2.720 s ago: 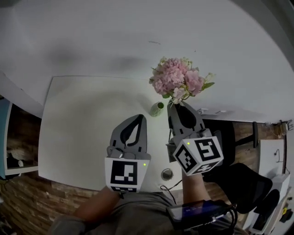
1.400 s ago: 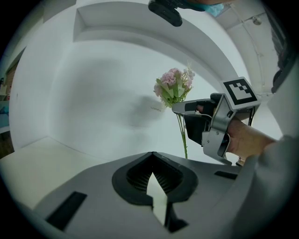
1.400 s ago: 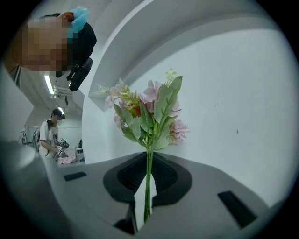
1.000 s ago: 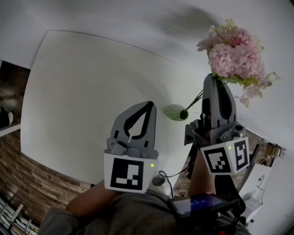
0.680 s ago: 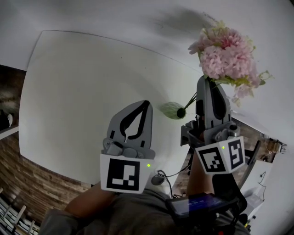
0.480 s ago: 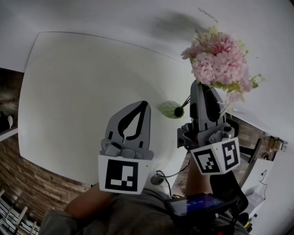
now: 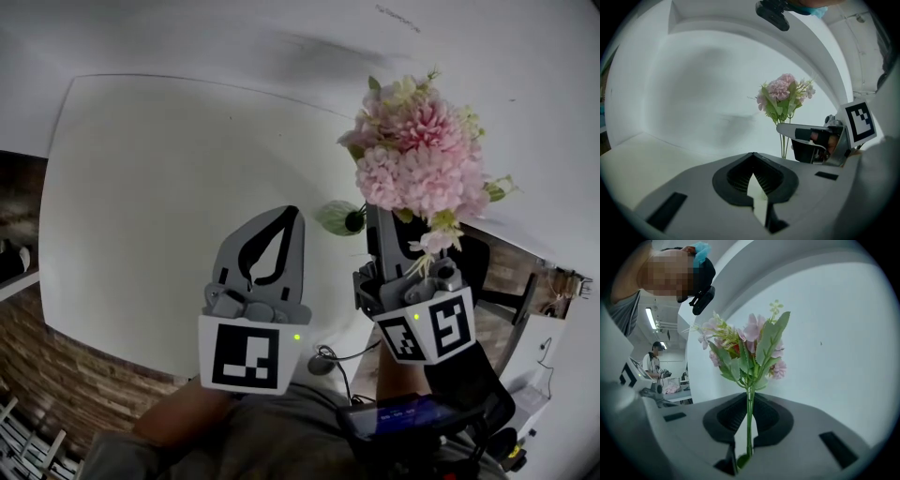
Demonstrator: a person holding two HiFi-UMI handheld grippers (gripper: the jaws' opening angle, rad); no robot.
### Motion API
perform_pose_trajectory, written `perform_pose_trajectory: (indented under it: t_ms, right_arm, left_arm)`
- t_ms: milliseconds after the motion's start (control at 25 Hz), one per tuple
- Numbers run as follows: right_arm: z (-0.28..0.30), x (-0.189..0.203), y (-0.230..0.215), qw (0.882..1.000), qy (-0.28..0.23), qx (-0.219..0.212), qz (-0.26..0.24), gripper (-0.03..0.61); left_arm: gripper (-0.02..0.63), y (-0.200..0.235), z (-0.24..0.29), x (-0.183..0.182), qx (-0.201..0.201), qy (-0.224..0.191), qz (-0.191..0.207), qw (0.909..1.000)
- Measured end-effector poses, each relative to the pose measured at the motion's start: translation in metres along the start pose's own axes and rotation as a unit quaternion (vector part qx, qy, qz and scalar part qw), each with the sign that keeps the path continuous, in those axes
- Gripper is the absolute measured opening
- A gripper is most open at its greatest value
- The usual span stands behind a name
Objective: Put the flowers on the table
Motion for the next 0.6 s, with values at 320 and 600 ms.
perform_pose_trajectory:
  t_ms: [320,600]
  right_arm:
    - [-0.014,0.023,0.011,0.999,0.018,0.006,-0.030,0.041]
    - [-0.005,0.036,-0.001,0.997,0.068,0.008,-0.045,0.063]
  left_arm:
    - [0.008,-0.003,-0.004,0.010,0.007,-0.006,0.000,1.0000]
    - [0.008,-0.009,0.013,-0.005,0.010,0.007,0.008,0.9999]
Point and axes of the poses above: the fingertips, and each gripper's own axes: z forward along the fingers, y to its left, x out of its underside, the point moved 8 cm from there along -z, backward along the fingers, and after that the axes turned 12 degrees about -z, right-handed, at the moved point
